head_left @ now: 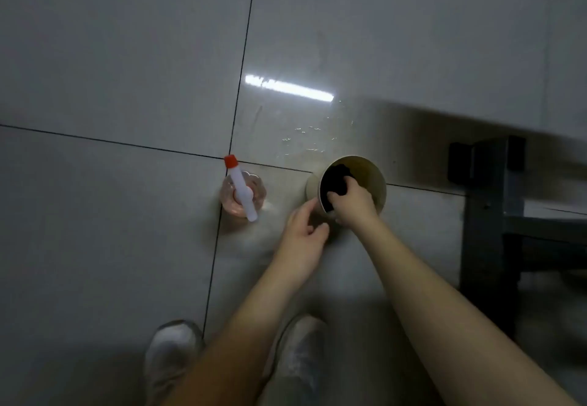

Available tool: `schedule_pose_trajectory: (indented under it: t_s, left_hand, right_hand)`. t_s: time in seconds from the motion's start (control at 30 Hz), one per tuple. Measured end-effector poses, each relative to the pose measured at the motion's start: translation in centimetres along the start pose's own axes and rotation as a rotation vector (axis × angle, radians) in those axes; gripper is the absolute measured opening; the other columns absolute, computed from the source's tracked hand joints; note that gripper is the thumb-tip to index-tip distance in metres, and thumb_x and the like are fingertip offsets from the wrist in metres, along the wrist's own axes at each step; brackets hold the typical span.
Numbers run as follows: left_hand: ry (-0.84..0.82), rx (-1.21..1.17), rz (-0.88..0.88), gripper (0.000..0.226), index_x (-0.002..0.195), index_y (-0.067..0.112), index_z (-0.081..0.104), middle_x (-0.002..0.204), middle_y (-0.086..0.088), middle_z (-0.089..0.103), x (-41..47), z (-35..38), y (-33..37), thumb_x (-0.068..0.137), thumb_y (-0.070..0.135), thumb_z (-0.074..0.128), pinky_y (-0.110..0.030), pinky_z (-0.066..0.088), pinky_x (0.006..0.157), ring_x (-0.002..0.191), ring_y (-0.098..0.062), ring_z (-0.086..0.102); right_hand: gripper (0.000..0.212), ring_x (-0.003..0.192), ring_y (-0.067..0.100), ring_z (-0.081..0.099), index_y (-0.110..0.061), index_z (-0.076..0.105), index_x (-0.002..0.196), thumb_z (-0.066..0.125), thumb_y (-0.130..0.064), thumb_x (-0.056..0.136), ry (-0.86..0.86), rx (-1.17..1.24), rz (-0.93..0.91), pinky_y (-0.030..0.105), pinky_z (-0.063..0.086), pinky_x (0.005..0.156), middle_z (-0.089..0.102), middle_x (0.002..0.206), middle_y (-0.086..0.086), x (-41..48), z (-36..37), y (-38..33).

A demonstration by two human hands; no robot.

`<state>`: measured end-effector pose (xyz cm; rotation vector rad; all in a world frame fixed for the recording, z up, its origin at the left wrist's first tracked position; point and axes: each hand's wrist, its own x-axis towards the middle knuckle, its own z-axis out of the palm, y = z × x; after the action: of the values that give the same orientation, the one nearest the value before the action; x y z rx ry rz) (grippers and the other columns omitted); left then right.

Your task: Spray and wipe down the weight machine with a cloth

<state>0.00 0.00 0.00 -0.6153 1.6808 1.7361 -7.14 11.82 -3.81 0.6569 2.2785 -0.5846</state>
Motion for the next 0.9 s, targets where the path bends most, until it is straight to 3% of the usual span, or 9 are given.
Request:
schedule_pose_trajectory:
  t_s: [0.13, 0.43, 0.47, 0.53, 0.6, 0.7, 0.73, 0.8, 0.9]
  left_hand:
    - [-0.053, 0.189, 0.061, 0.053, 0.146, 0.022, 0.033, 0.146, 0.002, 0.034, 1.9, 0.2, -0.4, 0.097, 0.012, 0.049, -0.031, 0.036, 0.108, 0.129, -0.018, 0.041]
    - [-0.093, 0.177, -0.025, 0.056, 0.148, 0.024, 0.029, 0.149, 0.001, 0.037, 1.0, -1.3, -1.9, 0.096, 0.017, 0.050, -0.037, 0.037, 0.111, 0.131, -0.016, 0.042]
    - [-0.076, 0.152, -0.057, 0.054, 0.147, 0.021, 0.032, 0.146, -0.001, 0.040, 0.5, -1.6, -1.9, 0.096, 0.017, 0.050, -0.029, 0.040, 0.107, 0.127, -0.016, 0.046]
    - [-0.023, 0.129, -0.130, 0.043, 0.139, 0.014, 0.044, 0.130, -0.004, 0.052, -0.7, -2.4, -1.4, 0.097, 0.014, 0.050, -0.006, 0.043, 0.080, 0.106, -0.010, 0.054]
    - [0.029, 0.186, -0.208, 0.021, 0.115, 0.014, 0.059, 0.107, -0.007, 0.062, -1.8, -3.6, -1.3, 0.096, 0.013, 0.051, -0.012, 0.040, 0.062, 0.087, -0.012, 0.053]
    - [0.087, 0.369, -0.325, 0.003, 0.086, 0.015, 0.057, 0.093, -0.014, 0.064, -3.1, -5.9, -1.7, 0.089, 0.015, 0.057, -0.027, 0.043, 0.071, 0.088, -0.027, 0.059]
    - [0.142, 0.389, -0.349, 0.007, 0.094, 0.013, 0.058, 0.100, -0.016, 0.063, -3.5, -6.8, -1.5, 0.088, 0.016, 0.060, -0.030, 0.042, 0.073, 0.093, -0.028, 0.059]
    - [0.303, 0.410, -0.311, 0.045, 0.122, 0.005, 0.049, 0.122, -0.016, 0.054, -3.5, -8.4, -0.9, 0.083, 0.017, 0.067, -0.030, 0.040, 0.080, 0.108, -0.031, 0.054]
    - [0.388, 0.437, -0.093, 0.094, 0.148, 0.010, 0.021, 0.149, -0.011, 0.029, -2.7, -10.0, 0.2, 0.074, 0.020, 0.079, -0.036, 0.036, 0.101, 0.134, -0.029, 0.036]
  right_hand:
    - [0.065, 0.115, 0.041, 0.049, -0.011, 0.030, 0.141, 0.061, -0.033, 0.088, 0.015, -0.040, 0.043, 0.037, 0.041, 0.091, 0.035, 0.139, 0.023, 1.7, 0.7, -0.3]
    - [0.044, 0.103, 0.038, 0.056, -0.007, 0.043, 0.123, 0.063, -0.017, 0.086, 0.180, -0.078, 0.017, 0.035, 0.043, 0.078, 0.045, 0.126, 0.021, 1.7, 1.8, -0.3]
    - [0.044, 0.102, 0.038, 0.055, -0.008, 0.042, 0.124, 0.063, -0.017, 0.086, 0.186, -0.075, 0.004, 0.034, 0.041, 0.076, 0.045, 0.126, 0.021, 1.3, 1.5, -0.2]
    - [0.045, 0.101, 0.039, 0.054, -0.011, 0.041, 0.124, 0.061, -0.016, 0.084, 0.197, -0.063, -0.020, 0.033, 0.038, 0.074, 0.046, 0.125, 0.020, 0.1, 0.9, -0.3]
    - [0.047, 0.101, 0.036, 0.053, -0.013, 0.040, 0.125, 0.061, -0.015, 0.083, 0.186, -0.006, -0.040, 0.033, 0.040, 0.075, 0.047, 0.122, 0.018, -1.4, 0.1, -0.5]
    - [0.045, 0.095, 0.026, 0.049, -0.016, 0.042, 0.123, 0.062, -0.012, 0.082, 0.173, 0.197, -0.053, 0.034, 0.045, 0.073, 0.048, 0.120, 0.011, -4.0, -0.9, -0.6]
    - [0.045, 0.094, 0.023, 0.047, -0.017, 0.043, 0.122, 0.062, -0.012, 0.082, 0.182, 0.256, -0.054, 0.030, 0.043, 0.069, 0.047, 0.120, 0.008, -4.9, -1.2, -0.4]
    - [0.044, 0.095, 0.021, 0.047, -0.019, 0.045, 0.119, 0.063, -0.009, 0.081, 0.201, 0.384, -0.051, 0.023, 0.040, 0.059, 0.049, 0.119, 0.005, -6.2, -1.4, 0.0]
    - [0.041, 0.099, 0.022, 0.051, -0.023, 0.044, 0.111, 0.063, -0.004, 0.081, 0.195, 0.635, 0.010, 0.020, 0.042, 0.059, 0.050, 0.119, 0.005, -7.4, -1.3, 0.6]
